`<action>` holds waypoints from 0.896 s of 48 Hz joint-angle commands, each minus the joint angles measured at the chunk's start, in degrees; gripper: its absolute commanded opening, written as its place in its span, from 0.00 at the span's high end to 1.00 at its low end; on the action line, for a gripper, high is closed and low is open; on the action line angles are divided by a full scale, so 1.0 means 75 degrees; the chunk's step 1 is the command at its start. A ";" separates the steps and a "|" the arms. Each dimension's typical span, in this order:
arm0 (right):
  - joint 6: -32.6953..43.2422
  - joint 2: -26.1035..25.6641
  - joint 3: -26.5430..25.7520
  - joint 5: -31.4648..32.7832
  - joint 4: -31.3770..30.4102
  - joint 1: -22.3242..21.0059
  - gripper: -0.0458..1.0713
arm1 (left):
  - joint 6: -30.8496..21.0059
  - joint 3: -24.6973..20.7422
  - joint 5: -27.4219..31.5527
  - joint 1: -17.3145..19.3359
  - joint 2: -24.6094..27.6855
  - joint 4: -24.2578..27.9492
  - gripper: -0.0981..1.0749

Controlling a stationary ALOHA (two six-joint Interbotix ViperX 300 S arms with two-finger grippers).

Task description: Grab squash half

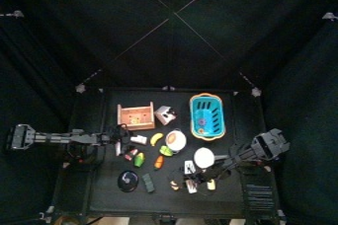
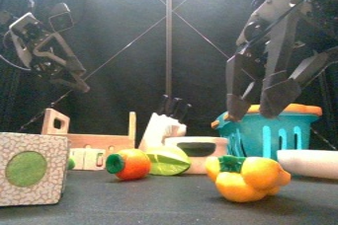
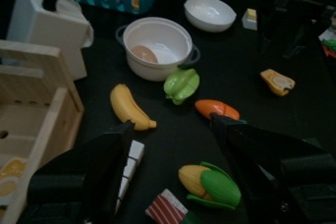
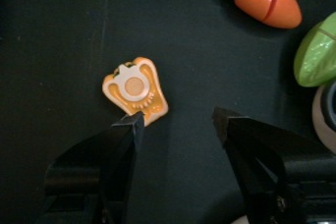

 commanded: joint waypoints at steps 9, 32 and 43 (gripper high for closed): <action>-0.0059 0.0645 -0.0762 0.0035 -0.0047 0.0316 0.15 | 0.0023 0.0070 -0.0129 0.0000 0.0012 -0.0715 0.09; -0.0059 0.1090 -0.0949 -0.0047 0.0129 0.0469 0.15 | 0.0023 0.0129 -0.0129 0.0000 0.0000 -0.0703 0.09; -0.0070 0.1324 -0.0984 -0.0070 0.0129 0.0422 0.15 | 0.0023 0.0211 -0.0129 0.0000 0.0012 -0.0715 0.09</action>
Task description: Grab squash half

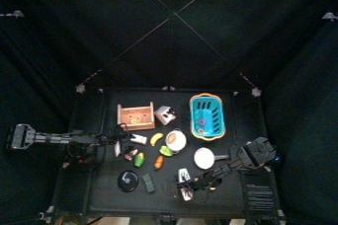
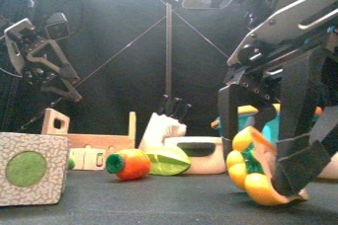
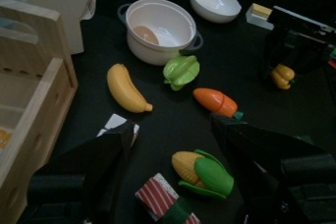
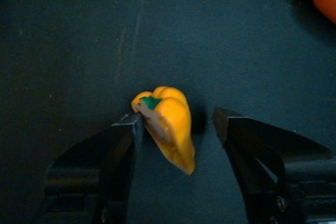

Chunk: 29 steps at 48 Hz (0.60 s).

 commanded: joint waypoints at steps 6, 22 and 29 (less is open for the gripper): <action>0.0000 -0.0117 -0.0164 -0.0035 -0.0035 -0.0023 0.16 | -0.0012 -0.0070 -0.0082 -0.0012 0.0023 -0.0012 0.09; 0.0000 -0.0223 -0.0105 0.0129 -0.0082 -0.0035 0.34 | 0.0012 -0.0059 -0.0105 -0.0012 0.0023 0.0000 0.09; 0.0000 -0.0445 -0.0105 0.0375 -0.0246 -0.0035 0.35 | 0.0000 -0.0012 -0.0105 -0.0023 0.0012 -0.0012 0.09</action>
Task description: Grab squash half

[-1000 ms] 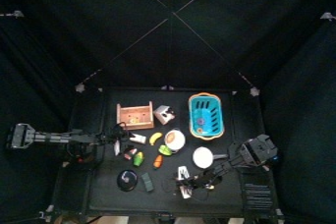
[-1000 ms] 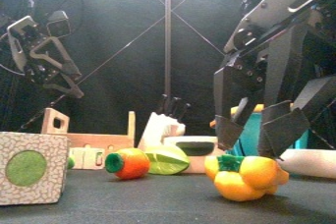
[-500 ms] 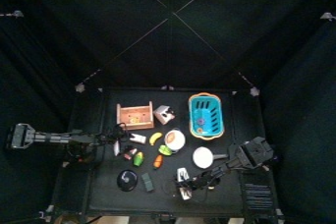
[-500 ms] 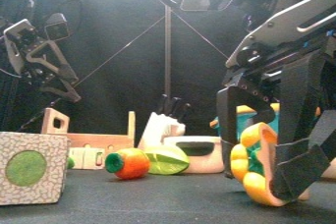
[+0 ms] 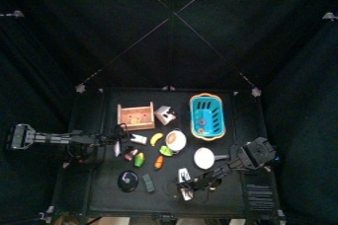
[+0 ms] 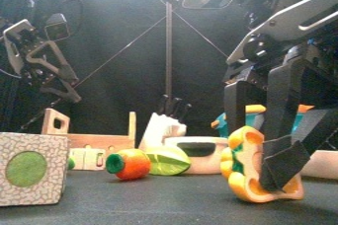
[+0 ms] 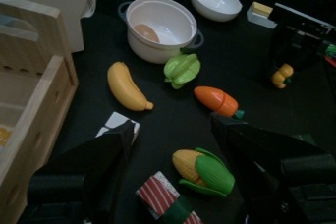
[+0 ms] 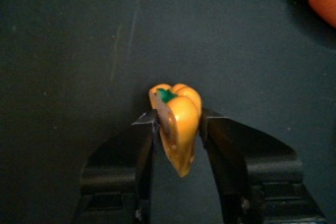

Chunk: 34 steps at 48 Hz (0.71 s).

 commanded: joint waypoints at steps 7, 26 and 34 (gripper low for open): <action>0.0000 -0.0738 -0.0070 0.0340 -0.0199 -0.0012 0.35 | 0.0000 -0.0023 -0.0070 0.0000 0.0000 -0.0023 0.09; 0.0000 -0.0914 -0.0070 0.0410 -0.0504 -0.0047 0.35 | 0.0000 -0.0023 -0.0070 -0.0012 0.0012 -0.0023 0.09; 0.0012 -0.0926 -0.0070 0.0410 -0.0621 -0.0117 0.36 | 0.0000 -0.0047 -0.0070 0.0000 0.0012 -0.0023 0.09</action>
